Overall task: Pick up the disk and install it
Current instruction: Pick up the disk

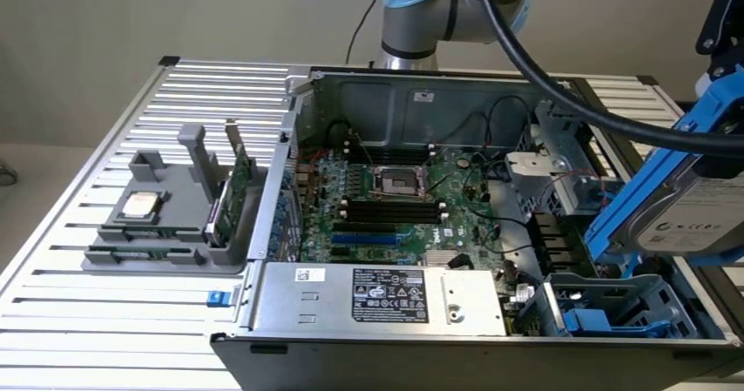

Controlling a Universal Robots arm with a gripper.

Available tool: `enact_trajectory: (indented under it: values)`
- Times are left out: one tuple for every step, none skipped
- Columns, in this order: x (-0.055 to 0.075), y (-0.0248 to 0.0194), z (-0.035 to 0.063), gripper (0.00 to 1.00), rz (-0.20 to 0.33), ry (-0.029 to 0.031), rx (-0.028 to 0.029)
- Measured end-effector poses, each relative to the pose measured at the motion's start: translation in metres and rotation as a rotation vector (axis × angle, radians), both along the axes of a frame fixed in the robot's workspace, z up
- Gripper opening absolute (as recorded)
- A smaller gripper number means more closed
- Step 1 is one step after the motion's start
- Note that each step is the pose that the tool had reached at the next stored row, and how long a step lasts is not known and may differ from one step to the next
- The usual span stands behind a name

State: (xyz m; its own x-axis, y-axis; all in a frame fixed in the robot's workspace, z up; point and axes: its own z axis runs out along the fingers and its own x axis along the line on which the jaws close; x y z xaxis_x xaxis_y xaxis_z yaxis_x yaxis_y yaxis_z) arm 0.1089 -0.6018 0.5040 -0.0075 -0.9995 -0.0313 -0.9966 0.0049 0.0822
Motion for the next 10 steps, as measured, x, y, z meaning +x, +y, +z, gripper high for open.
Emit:
enact_trajectory:
  values:
    - [0.000, 0.0000, -0.0018, 0.33, 0.000, 0.0000, 0.0000]
    - [0.000, 0.0000, -0.0036, 0.33, 0.000, 0.0000, 0.0001]
    - [0.000, 0.0000, -0.0055, 0.33, 0.000, 0.0000, 0.0001]
    - [0.000, 0.0001, -0.0072, 0.33, 0.000, 0.0000, 0.0000]
    - [0.000, 0.0003, -0.0090, 0.33, 0.000, 0.0000, -0.0002]
    - [0.000, 0.0006, -0.0107, 0.33, 0.000, 0.0000, -0.0002]
    - [0.000, 0.0012, -0.0126, 0.33, 0.000, 0.0000, 0.0000]
    - [0.000, 0.0020, -0.0144, 0.33, 0.000, 0.0000, -0.0001]
    - [0.000, 0.0028, -0.0162, 0.33, 0.000, 0.0000, 0.0000]
    - [0.000, 0.0037, -0.0182, 0.33, 0.000, 0.0000, 0.0000]
